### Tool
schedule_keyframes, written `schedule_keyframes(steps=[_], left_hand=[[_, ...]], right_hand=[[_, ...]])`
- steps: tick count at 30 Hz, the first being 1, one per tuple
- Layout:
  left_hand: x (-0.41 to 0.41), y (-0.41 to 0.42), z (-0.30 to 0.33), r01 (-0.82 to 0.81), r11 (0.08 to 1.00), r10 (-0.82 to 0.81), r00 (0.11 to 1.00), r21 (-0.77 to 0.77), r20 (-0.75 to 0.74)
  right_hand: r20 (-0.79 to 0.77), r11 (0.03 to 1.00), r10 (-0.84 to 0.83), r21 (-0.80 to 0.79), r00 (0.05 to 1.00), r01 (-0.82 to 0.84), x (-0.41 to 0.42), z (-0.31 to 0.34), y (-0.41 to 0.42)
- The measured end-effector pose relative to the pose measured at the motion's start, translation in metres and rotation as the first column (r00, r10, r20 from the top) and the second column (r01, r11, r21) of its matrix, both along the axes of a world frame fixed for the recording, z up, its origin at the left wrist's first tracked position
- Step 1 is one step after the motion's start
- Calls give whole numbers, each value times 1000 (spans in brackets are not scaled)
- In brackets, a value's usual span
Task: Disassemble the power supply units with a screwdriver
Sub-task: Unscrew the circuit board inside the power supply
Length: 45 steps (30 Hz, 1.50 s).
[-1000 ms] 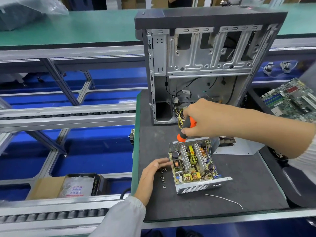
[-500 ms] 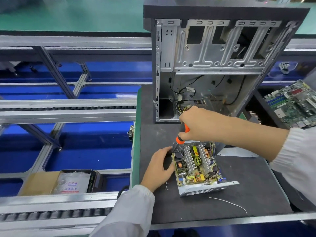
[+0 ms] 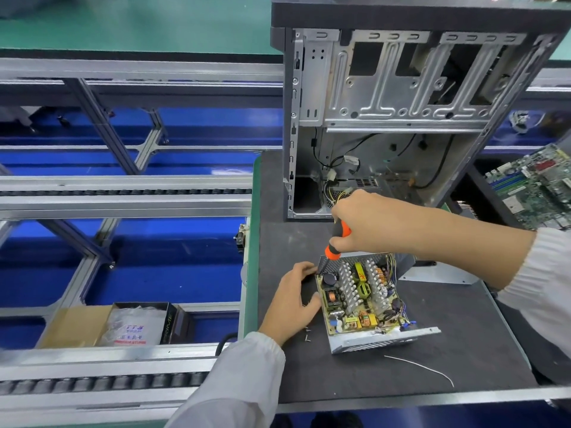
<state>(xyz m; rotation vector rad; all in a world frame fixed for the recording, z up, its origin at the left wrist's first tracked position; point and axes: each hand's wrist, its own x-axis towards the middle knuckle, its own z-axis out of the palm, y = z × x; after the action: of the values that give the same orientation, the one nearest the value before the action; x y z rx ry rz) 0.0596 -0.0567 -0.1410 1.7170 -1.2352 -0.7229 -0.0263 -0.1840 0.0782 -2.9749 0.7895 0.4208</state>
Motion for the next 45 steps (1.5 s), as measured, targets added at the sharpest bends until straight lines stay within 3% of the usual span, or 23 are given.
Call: schedule_keyframes(steps=[20,25,30,35,39,42,45], left_hand=[[0,1,5,22,1000,-22,1000,4,2],[11,-5,27,-102,991,75,963,-89,-259],[27,-21,76,-5,964,-107,909,-268,-402],[28,-41,97,172,959,-245,901,-224,-357],[27,-45,99,186,956,-260,897,-228,-357],[26,-44,103,149,954,-241,898,-261,-368],[29,-45,104,131,958,-225,894,-255,-387]], right_hand=[[15,998,41,-53,999,-40,8,-8,-3],[-102,993,101,-42,990,-106,15,-3,-6],[-211,962,270,105,940,-253,3,9,-14],[-249,900,433,64,866,-432,9,10,-15],[-154,939,329,162,932,-304,3,12,-16],[-148,994,103,-34,984,-109,1,15,-12],[-182,964,132,-205,974,-169,5,11,-6]])
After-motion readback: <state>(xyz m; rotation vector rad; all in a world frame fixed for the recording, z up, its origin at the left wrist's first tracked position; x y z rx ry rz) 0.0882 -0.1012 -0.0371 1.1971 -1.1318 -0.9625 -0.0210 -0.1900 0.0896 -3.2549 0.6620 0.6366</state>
